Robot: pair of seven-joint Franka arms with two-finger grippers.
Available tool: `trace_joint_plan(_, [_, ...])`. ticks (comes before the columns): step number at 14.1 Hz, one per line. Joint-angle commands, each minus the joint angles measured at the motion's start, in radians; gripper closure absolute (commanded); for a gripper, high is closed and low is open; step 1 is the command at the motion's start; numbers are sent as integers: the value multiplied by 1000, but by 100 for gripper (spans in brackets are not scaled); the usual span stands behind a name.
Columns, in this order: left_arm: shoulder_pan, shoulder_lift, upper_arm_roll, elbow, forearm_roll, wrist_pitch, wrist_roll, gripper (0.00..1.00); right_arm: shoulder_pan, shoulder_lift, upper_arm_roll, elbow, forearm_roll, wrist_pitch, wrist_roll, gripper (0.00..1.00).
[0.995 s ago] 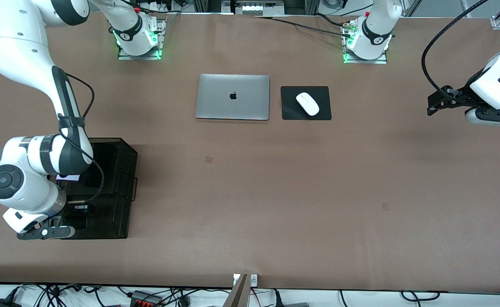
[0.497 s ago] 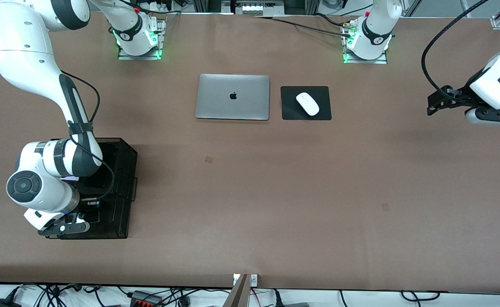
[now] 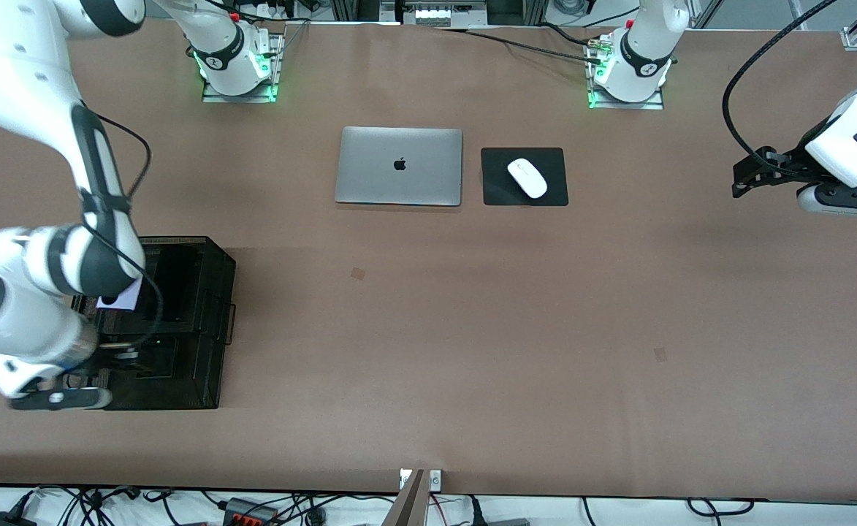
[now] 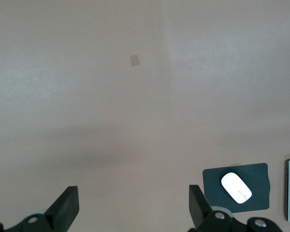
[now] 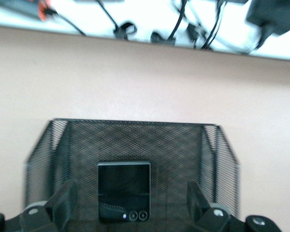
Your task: Place phones with both arms
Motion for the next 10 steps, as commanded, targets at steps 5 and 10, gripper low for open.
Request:
trace_joint_plan(5, [-3,10,1,29,-18,-23,7,0,-31,-233,23,-28,124,-412,-13,0])
trace_joint_plan(10, [-3,10,1,29,-18,-21,5,0,-30,-379,23,-65,129,-576,-1,0])
